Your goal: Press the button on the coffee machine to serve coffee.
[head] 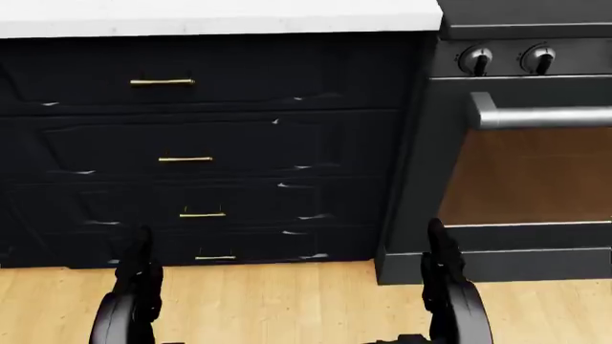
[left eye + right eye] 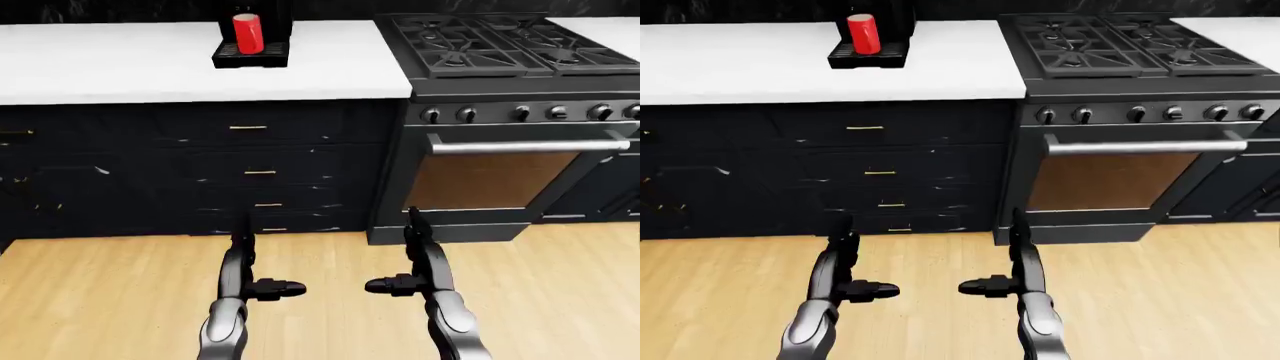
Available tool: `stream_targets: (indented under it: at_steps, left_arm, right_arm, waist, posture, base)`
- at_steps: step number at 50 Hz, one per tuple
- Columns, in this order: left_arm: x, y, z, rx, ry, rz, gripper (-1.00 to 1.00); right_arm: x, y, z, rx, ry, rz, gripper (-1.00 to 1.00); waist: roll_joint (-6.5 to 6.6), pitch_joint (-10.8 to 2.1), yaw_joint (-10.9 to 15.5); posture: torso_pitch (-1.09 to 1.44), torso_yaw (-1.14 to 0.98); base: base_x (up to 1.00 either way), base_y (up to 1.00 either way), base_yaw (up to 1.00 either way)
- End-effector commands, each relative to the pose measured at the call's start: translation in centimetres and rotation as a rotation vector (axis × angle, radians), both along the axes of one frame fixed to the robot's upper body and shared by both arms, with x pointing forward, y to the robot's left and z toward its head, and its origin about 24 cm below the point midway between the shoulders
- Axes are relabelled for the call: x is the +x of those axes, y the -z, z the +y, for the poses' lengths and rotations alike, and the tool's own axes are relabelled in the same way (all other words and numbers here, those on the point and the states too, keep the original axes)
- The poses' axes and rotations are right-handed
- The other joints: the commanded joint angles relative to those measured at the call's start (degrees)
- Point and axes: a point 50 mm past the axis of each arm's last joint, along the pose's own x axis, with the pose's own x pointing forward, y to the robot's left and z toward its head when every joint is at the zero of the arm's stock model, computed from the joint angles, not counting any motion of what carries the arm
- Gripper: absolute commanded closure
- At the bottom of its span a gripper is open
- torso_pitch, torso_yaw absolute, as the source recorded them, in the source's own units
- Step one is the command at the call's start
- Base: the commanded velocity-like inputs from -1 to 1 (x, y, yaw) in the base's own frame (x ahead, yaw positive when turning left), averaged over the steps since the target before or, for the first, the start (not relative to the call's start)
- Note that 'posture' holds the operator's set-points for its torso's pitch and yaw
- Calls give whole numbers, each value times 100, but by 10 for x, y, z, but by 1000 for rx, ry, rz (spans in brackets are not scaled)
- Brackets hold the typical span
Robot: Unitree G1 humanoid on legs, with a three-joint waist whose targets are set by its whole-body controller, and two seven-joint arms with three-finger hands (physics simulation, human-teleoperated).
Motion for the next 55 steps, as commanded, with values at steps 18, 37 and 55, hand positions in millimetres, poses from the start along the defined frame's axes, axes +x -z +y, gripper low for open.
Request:
stream_targets:
  at_steps: [18,37,55]
  left_arm:
    - [10,-35,2,-10,-7,-184,-100]
    - [63,-177,10,-33,-69,-227,-100]
    - [91,-288,23,-51,-93,-303,-100]
  right_arm:
    - [7,-36,-1,0,-1,-177,-100]
    - [54,-169,2,2,2,-226,-100]
    - [69,-273,-4,-33,9,-291,-100]
  waist:
    - [-23,-482,43]
    - [-4,-532,32]
    - [24,-351,57]
  posture:
    - [0,0]
    - [0,0]
    - [0,0]
  base:
    - [0,0,0]
    - [0,0,0]
    - [0,0,0]
